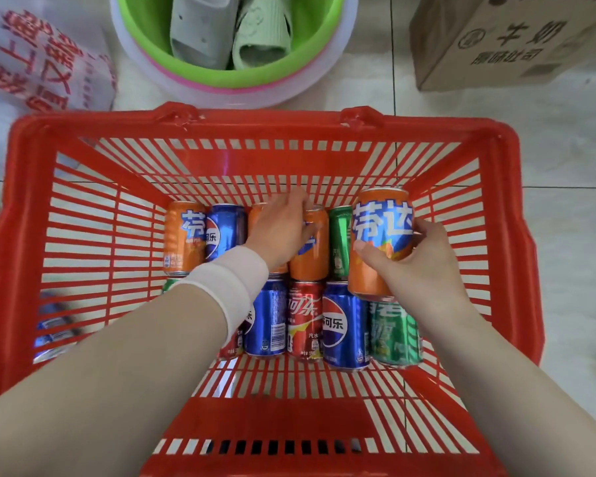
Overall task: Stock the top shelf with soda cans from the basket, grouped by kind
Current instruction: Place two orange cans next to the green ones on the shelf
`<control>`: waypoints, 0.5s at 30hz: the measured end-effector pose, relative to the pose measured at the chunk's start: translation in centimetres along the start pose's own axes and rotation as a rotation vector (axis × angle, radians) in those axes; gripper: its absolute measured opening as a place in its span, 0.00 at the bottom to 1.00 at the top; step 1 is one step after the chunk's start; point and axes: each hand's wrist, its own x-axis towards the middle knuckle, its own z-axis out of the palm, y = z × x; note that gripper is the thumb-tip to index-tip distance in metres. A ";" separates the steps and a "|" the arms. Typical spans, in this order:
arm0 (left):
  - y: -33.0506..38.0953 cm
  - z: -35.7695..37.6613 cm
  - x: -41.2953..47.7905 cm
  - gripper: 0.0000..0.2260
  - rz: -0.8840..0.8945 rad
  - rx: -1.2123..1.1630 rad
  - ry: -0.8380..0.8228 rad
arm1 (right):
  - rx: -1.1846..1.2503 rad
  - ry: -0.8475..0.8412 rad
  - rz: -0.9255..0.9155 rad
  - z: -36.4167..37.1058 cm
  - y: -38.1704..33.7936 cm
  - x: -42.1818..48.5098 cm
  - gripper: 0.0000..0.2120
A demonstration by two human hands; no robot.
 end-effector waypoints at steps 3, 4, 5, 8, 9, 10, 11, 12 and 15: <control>0.0 -0.6 -0.1 0.13 -0.015 -0.144 -0.110 | 0.048 -0.035 0.035 0.0 0.2 -0.1 0.31; 0.0 -0.8 0.0 0.14 -0.007 -0.150 -0.119 | 0.049 -0.047 0.047 0.0 0.2 0.0 0.29; 0.0 -0.9 0.1 0.16 0.003 -0.151 -0.123 | 0.044 -0.055 0.060 0.1 0.3 0.0 0.27; 0.1 -1.5 0.5 0.26 -0.019 -0.204 -0.165 | 0.017 -0.077 0.107 0.2 0.7 0.1 0.28; 0.1 -1.7 0.7 0.31 -0.023 -0.170 -0.183 | 0.012 -0.088 0.118 0.2 0.8 0.2 0.28; 0.1 -1.7 0.9 0.34 -0.016 -0.107 -0.204 | 0.011 -0.097 0.120 0.1 0.7 0.1 0.28; 0.2 -1.8 1.0 0.35 -0.006 -0.051 -0.224 | 0.013 -0.106 0.116 0.0 0.6 0.1 0.28; 0.2 -2.0 1.1 0.36 -0.005 -0.024 -0.242 | 0.017 -0.113 0.115 -0.1 0.5 0.1 0.29; 0.5 -2.3 1.0 0.38 -0.041 -0.076 -0.328 | 0.076 -0.135 0.121 -0.5 0.2 0.0 0.28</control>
